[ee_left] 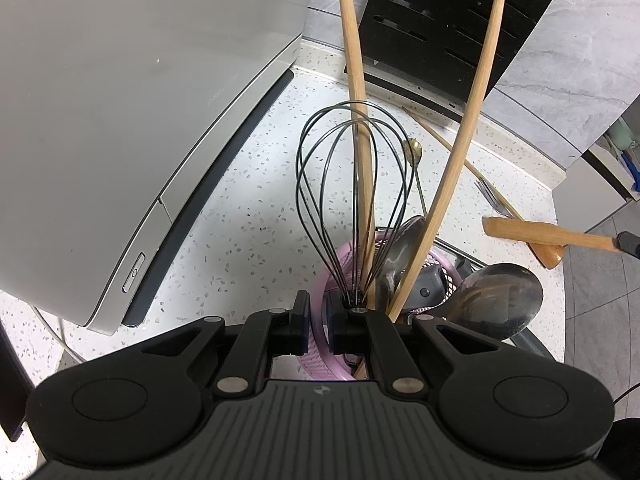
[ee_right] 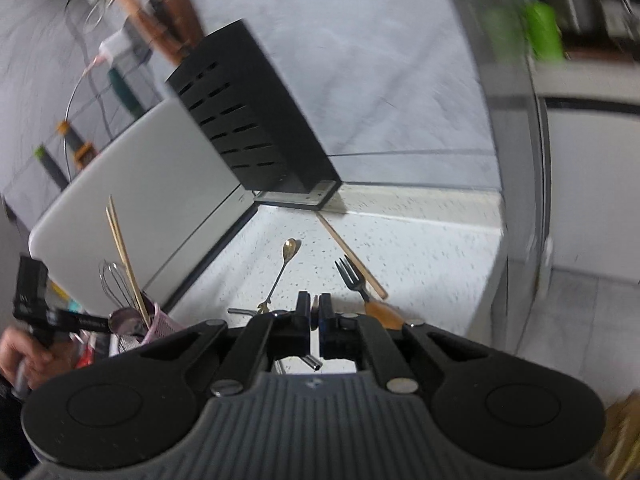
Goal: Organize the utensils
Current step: 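Carry the wooden spatula toward the pink cup with the right gripper, then insert the wooden spatula into the pink cup and open the right gripper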
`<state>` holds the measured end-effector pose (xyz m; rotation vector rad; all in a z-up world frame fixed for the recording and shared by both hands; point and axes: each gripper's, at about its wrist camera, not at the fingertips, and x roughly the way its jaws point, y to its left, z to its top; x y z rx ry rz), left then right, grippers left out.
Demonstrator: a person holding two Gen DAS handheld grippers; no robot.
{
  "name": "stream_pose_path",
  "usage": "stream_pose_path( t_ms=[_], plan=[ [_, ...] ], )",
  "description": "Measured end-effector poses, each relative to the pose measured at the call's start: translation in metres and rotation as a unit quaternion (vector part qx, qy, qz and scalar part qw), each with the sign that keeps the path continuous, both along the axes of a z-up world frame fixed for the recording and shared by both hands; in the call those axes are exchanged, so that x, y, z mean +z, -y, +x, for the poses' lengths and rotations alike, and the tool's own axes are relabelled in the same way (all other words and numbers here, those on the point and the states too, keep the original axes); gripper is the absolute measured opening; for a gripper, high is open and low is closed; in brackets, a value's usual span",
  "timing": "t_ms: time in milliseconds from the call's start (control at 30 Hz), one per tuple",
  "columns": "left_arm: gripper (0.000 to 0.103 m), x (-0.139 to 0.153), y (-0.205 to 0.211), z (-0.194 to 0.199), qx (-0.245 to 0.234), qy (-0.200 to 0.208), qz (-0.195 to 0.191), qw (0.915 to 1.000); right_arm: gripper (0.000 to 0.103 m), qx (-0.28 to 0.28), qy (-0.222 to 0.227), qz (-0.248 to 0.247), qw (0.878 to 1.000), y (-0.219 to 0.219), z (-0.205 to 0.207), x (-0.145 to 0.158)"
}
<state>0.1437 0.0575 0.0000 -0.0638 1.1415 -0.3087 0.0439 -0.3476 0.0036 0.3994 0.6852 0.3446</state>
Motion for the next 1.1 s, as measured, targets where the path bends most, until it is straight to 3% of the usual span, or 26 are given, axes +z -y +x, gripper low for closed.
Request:
stream_pose_path(
  t_ms=[233,533,767,1100],
  plan=[
    [0.009,0.0,0.0,0.0,-0.001,0.001,0.001,1.0,0.0,0.046,0.019,-0.073,0.996,-0.035,0.0,0.032],
    [0.009,-0.001,-0.002,0.001,0.0,-0.002,-0.001,1.0,0.0,0.071,0.052,-0.129,0.988,-0.061,-0.009,0.08],
    [0.009,-0.002,0.0,0.002,0.003,-0.004,0.0,1.0,0.0,0.114,0.083,-0.137,0.98,-0.093,-0.017,0.116],
    [0.011,-0.004,-0.004,0.004,0.004,-0.01,-0.011,0.9999,0.0,0.186,0.1,-0.128,0.969,-0.141,-0.03,0.134]
  ],
)
